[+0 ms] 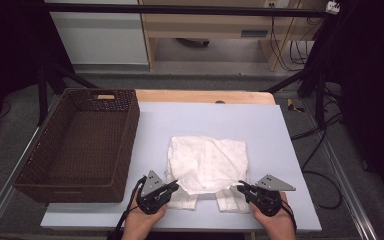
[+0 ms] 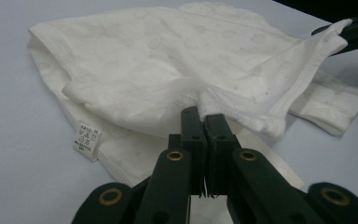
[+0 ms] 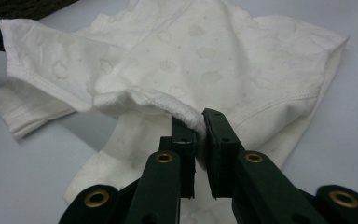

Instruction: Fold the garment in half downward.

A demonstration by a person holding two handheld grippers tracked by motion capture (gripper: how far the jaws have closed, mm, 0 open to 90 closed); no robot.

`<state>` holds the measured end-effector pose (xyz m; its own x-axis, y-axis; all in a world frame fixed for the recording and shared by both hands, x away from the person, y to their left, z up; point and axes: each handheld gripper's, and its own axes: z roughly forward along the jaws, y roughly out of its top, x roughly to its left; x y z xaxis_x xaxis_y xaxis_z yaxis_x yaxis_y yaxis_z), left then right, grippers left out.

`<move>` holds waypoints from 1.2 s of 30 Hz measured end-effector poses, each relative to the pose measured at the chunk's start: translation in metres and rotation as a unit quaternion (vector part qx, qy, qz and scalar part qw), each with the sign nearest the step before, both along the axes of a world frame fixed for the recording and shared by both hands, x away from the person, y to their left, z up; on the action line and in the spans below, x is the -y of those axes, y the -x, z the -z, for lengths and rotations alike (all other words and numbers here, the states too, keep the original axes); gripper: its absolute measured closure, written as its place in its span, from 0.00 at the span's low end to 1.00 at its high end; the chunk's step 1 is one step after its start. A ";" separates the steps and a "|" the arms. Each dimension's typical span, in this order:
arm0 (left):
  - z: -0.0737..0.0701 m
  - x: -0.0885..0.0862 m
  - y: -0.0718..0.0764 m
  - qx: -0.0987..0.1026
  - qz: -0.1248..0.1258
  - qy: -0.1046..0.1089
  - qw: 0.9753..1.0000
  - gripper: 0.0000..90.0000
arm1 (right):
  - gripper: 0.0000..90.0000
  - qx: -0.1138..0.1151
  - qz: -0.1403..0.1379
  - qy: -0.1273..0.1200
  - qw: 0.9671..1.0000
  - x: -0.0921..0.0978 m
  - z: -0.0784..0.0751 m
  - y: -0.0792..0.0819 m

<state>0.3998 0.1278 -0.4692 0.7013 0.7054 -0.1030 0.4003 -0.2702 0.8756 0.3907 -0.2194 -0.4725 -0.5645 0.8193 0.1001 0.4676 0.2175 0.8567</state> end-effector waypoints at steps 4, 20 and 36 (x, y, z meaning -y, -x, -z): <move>0.000 -0.003 0.003 -0.002 0.000 0.003 1.000 0.98 | 0.93 0.000 -0.007 0.009 1.000 -0.001 0.000 0.005; 0.000 -0.009 0.015 -0.004 -0.002 0.005 1.000 0.98 | 0.92 -0.009 -0.005 0.005 1.000 0.004 0.003 0.017; 0.011 -0.014 0.015 -0.019 -0.007 0.009 1.000 0.81 | 0.78 -0.026 -0.020 0.004 0.999 0.003 0.004 0.018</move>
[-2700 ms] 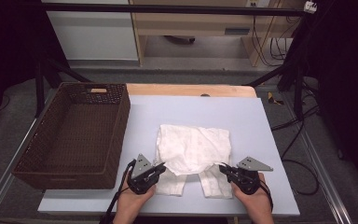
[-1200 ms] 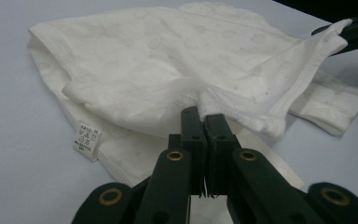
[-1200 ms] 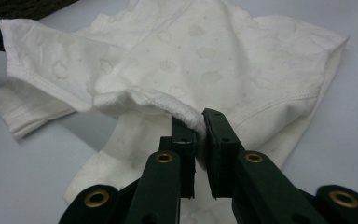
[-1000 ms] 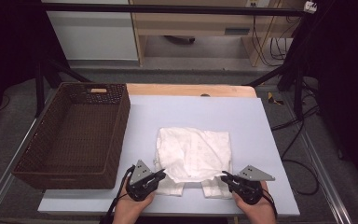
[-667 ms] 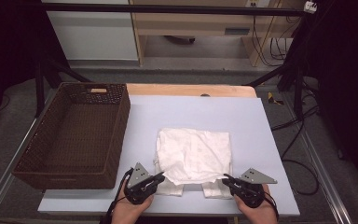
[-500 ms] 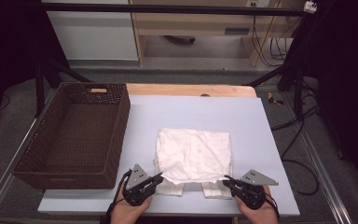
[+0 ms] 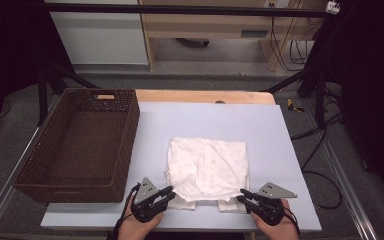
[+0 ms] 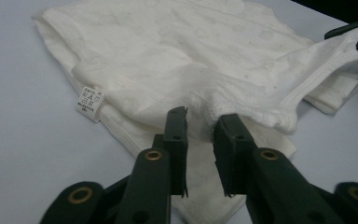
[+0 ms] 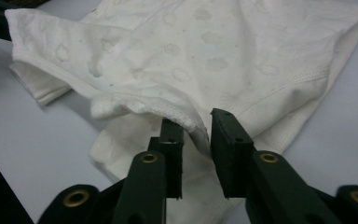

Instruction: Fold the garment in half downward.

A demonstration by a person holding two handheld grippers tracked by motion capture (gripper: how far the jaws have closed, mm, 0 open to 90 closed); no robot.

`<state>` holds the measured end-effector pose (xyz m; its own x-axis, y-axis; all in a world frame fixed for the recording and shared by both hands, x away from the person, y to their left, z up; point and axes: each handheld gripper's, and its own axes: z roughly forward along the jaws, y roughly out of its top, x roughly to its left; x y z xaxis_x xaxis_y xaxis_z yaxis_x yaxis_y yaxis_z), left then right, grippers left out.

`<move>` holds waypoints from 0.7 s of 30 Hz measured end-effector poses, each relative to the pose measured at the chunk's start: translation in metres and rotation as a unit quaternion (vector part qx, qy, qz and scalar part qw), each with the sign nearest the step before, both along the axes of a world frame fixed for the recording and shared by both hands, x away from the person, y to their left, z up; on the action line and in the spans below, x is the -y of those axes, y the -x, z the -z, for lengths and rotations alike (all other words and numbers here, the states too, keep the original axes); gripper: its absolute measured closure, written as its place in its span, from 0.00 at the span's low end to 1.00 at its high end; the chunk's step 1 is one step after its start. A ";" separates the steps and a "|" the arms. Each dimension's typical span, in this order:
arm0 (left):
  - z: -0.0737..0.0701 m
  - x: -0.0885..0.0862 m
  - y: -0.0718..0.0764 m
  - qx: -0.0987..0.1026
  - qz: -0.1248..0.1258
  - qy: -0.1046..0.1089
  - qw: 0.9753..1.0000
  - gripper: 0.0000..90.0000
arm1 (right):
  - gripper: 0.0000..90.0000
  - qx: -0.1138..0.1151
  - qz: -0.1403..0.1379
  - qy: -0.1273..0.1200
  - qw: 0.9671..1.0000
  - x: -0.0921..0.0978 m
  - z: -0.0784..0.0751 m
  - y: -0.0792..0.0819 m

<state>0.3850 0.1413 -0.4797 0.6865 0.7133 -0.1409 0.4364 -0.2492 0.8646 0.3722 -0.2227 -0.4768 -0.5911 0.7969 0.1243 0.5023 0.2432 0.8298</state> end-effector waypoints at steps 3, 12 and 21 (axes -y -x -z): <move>-0.004 -0.001 -0.001 0.005 -0.003 0.004 1.000 0.77 | 0.67 0.004 0.001 0.000 1.000 0.003 0.000 0.001; -0.022 -0.013 -0.002 0.024 -0.030 0.029 0.999 0.72 | 0.47 0.001 0.023 -0.005 1.000 0.021 -0.001 0.005; -0.017 -0.021 -0.008 0.027 -0.049 0.024 0.998 0.67 | 0.40 -0.004 0.040 -0.002 0.999 0.034 0.000 0.004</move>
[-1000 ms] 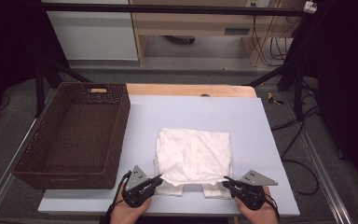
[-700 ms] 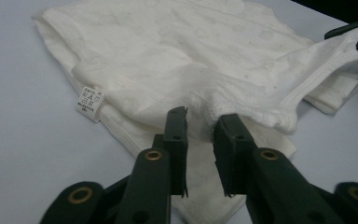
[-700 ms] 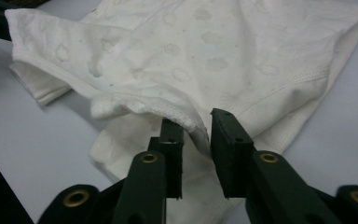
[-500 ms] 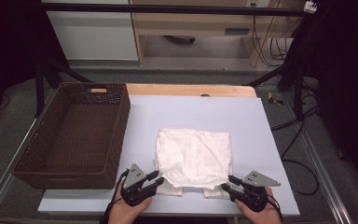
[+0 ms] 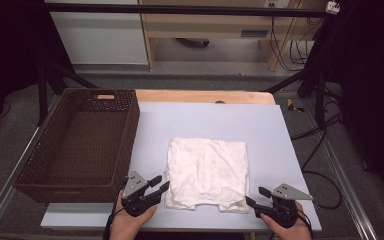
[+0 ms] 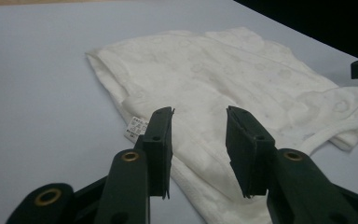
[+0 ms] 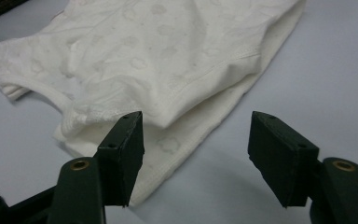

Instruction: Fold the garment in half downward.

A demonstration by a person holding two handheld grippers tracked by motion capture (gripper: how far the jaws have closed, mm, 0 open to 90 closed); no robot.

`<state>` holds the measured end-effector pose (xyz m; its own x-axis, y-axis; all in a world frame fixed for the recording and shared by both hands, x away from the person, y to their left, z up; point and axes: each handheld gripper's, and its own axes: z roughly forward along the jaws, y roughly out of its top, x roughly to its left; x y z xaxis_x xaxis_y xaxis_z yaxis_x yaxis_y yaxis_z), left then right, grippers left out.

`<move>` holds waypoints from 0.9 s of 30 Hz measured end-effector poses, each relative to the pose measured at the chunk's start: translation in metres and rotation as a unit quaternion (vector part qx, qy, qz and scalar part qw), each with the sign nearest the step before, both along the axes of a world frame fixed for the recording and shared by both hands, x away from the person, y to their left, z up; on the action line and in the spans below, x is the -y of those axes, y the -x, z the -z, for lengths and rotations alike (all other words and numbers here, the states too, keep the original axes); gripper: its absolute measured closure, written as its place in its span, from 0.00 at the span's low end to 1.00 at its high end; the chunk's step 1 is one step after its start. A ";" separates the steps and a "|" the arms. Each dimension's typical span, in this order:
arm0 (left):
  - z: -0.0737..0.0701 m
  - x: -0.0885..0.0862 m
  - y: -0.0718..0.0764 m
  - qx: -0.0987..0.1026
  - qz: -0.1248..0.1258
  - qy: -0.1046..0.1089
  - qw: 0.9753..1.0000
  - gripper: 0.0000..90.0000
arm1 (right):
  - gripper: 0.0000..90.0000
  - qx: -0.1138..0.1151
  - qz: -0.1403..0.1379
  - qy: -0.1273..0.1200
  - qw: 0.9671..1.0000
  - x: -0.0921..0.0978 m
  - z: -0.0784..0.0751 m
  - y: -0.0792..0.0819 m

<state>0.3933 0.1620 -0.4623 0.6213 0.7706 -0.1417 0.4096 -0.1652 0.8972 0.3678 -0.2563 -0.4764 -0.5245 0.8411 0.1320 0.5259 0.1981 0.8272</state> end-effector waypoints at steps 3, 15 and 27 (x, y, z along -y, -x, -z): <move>0.003 -0.001 -0.005 0.001 -0.010 -0.007 1.000 0.63 | 0.35 -0.002 0.019 0.000 1.000 0.007 0.001 -0.002; 0.001 0.022 -0.037 0.025 -0.012 -0.037 0.999 0.53 | 0.19 -0.006 0.079 0.004 0.997 0.013 0.001 -0.024; -0.008 0.024 -0.087 0.034 -0.050 -0.043 0.997 0.37 | 0.12 0.026 0.099 0.038 0.994 -0.012 -0.027 -0.070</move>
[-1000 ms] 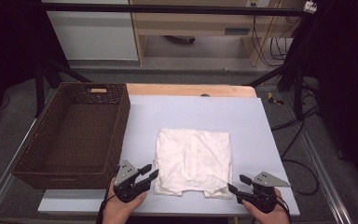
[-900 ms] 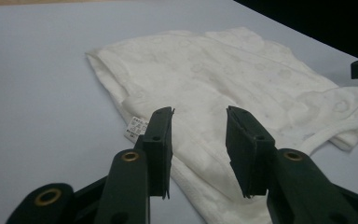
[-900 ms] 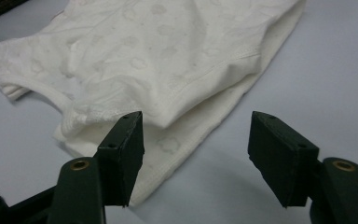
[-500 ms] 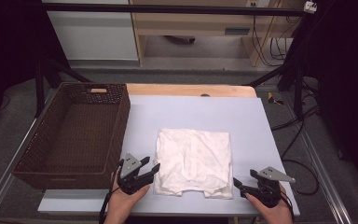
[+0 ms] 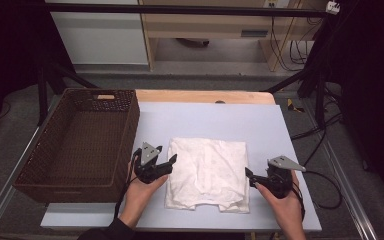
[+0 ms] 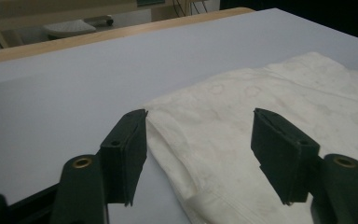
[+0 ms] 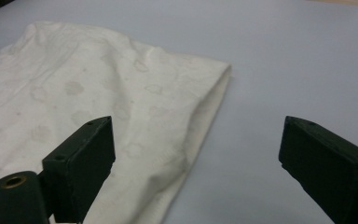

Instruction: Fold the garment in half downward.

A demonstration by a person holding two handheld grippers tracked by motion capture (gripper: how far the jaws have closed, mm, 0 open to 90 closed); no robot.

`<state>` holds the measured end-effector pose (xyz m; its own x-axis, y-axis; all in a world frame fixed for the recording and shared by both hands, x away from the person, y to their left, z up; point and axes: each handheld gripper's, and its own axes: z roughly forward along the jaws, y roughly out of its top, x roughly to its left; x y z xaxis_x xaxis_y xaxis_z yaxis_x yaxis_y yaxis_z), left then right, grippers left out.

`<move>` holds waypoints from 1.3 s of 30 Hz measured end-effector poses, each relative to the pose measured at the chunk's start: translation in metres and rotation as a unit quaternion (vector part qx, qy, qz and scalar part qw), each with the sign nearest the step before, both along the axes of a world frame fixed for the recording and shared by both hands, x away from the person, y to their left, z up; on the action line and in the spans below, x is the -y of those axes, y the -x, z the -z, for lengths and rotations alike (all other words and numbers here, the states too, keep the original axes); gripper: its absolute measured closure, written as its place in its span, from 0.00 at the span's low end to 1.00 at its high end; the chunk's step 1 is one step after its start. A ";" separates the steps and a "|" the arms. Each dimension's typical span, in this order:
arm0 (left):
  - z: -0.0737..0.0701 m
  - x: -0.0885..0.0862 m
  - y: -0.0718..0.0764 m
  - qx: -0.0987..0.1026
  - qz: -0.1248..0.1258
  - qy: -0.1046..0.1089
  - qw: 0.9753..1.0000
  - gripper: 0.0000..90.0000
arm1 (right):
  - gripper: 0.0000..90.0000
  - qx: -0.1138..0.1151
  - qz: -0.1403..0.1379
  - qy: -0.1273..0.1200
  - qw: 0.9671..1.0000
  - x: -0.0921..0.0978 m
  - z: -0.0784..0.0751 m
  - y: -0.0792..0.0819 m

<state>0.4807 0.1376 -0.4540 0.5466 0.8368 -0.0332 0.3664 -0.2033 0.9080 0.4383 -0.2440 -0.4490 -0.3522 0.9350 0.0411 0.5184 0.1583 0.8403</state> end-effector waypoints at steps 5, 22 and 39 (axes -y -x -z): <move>0.004 0.000 -0.004 -0.018 -0.004 -0.008 1.000 0.28 | 0.12 0.004 -0.033 0.004 0.999 -0.025 -0.009 -0.011; 0.005 -0.024 -0.007 -0.035 -0.042 0.030 0.998 0.15 | 0.13 -0.046 -0.190 -0.013 0.981 -0.120 -0.013 -0.006; 0.003 -0.026 -0.004 -0.040 -0.027 0.015 0.999 0.14 | 0.17 -0.058 -0.251 0.011 0.966 -0.174 0.002 0.012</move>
<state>0.4851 0.1638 -0.4569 0.4957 0.8626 -0.1010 0.4480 -0.1544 0.8806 0.4259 -0.0697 -0.4512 -0.7555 0.6491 0.0893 0.4619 0.4309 0.7752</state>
